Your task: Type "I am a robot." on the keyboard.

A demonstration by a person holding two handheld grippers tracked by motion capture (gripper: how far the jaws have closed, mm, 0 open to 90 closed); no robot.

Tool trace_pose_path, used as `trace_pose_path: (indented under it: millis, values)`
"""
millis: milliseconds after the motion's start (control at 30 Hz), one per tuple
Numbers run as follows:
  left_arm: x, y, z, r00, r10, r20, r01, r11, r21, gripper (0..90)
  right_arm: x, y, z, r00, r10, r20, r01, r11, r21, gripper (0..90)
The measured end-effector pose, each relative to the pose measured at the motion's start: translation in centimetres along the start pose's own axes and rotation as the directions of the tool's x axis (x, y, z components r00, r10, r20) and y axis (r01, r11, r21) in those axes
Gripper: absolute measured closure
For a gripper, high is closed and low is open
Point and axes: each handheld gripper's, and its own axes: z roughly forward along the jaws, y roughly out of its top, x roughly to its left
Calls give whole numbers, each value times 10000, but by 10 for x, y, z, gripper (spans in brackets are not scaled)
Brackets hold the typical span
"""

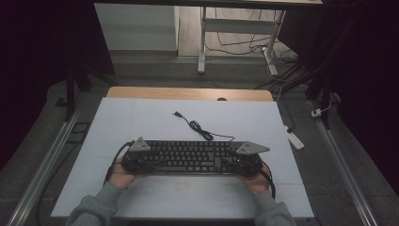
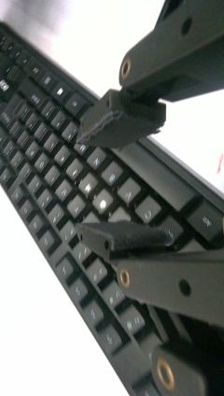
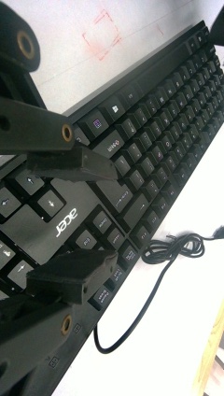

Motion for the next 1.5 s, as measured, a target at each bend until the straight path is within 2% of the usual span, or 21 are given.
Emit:
trace_pose_path:
  millis: [233,433,800,1000,1267,1500]
  values:
    - [7,1,-7,9995,-259,-206,258,9997,-41,415,0,0,1,10000,-9,18,9,10000,18,539]
    - [12,2,-10,9977,-550,-399,552,9985,36,320,0,0,1,10000,-24,45,24,10000,54,537]
    - [18,1,-16,9966,-533,-627,531,9986,-57,308,0,-1,2,10000,-32,57,32,10000,89,535]
    - [22,-2,-18,9954,-492,-818,496,9988,17,350,0,-1,2,10000,-20,80,20,9999,100,535]
    - [27,-6,-17,9935,-397,-1066,436,9985,346,441,0,-2,2,9999,-56,88,54,9999,150,534]
    - [30,-9,-15,9934,-222,-1129,295,9976,631,558,0,-2,3,9999,-71,95,69,9998,163,533]
